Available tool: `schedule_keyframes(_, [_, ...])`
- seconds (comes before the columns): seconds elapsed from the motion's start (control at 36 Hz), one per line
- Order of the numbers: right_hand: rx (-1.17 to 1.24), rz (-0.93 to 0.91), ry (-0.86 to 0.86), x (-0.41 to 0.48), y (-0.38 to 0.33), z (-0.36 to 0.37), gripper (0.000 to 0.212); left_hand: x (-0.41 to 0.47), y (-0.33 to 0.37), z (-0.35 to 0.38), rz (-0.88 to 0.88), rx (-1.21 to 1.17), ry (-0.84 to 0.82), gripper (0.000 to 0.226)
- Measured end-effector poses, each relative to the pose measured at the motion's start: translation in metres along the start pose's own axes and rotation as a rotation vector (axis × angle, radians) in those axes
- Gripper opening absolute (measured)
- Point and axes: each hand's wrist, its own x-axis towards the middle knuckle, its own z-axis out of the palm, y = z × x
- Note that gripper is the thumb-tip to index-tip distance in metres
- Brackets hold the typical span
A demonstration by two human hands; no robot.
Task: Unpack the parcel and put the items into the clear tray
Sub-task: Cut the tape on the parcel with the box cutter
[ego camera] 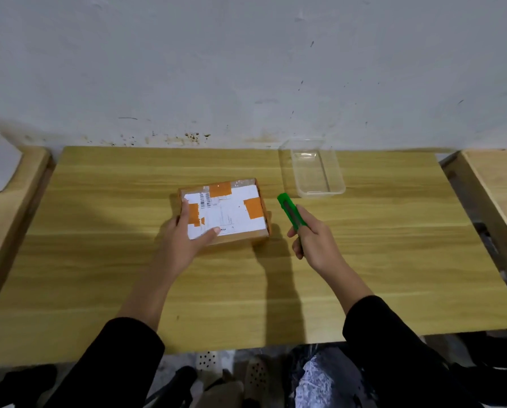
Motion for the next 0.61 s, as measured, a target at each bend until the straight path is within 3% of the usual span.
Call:
schedule_keyframes(0.22, [-0.034,-0.052,-0.020,0.034,-0.003,0.024,0.052,0.031,-0.020,-0.031,0.026,0.005,-0.086,0.114])
schedule_keyframes(0.36, [-0.049,-0.108,-0.025,0.067,-0.009,0.046,0.051,0.057,-0.029,-0.049,0.080,0.076,-0.144,0.111])
schedule_keyframes(0.61, [-0.219,-0.125,0.024,0.132,-0.010,0.085,0.054,0.086,-0.035,-0.076,0.072,-0.080,-0.313,0.103])
